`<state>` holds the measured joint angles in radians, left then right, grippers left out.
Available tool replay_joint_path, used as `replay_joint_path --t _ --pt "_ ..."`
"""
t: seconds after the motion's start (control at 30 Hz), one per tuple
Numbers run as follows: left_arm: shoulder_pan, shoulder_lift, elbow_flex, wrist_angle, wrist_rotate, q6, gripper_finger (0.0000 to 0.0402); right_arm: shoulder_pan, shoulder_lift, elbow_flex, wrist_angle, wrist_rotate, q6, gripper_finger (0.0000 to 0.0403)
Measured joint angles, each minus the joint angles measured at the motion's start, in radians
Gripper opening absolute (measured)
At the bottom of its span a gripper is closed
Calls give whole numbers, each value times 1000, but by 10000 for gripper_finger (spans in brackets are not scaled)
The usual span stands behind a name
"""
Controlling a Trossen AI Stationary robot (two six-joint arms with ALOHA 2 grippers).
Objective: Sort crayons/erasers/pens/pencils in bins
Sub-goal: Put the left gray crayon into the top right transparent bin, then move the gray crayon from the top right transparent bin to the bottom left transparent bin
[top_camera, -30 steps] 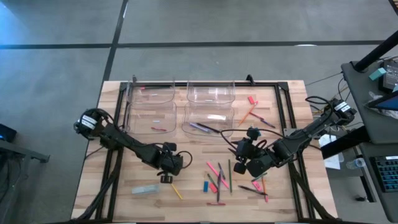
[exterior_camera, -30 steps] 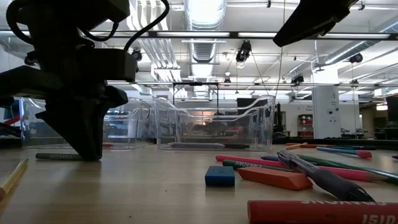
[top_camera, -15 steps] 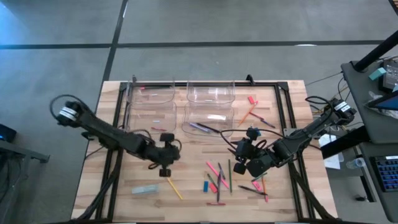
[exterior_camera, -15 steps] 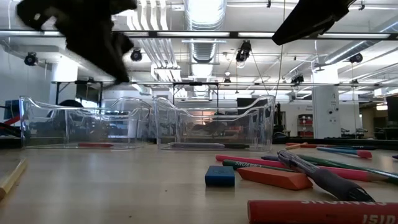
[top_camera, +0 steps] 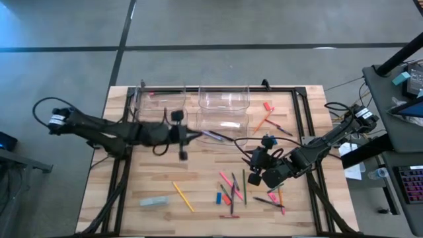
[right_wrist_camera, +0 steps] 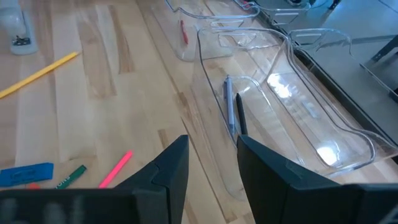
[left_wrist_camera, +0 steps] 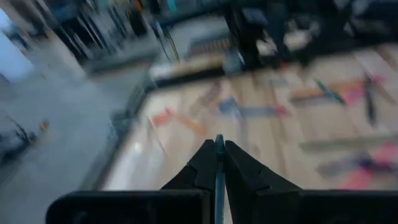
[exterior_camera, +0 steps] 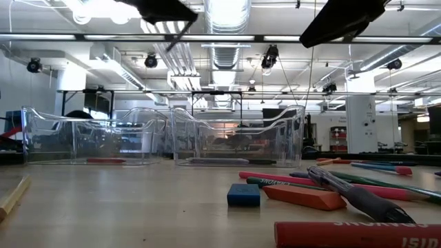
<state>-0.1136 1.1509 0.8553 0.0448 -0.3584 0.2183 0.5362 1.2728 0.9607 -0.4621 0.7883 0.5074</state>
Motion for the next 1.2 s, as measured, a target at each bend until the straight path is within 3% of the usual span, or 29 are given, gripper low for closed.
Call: replay_joint_path --t 0.37,0.6,0.8,1.0,1.2 --pt "430 294 6 523 424 76 0 0 0 -2 35 0 -48 127" --pt "563 505 74 729 467 -67 5 0 0 -2 34 0 -59 127" --pt "590 604 144 698 461 -141 71 0 0 -6 34 0 -63 127" --pt "592 555 176 566 413 -130 175 0 0 -18 33 -1 -63 127" --pt "574 257 170 356 450 -135 223 0 0 -35 32 -1 -53 127"
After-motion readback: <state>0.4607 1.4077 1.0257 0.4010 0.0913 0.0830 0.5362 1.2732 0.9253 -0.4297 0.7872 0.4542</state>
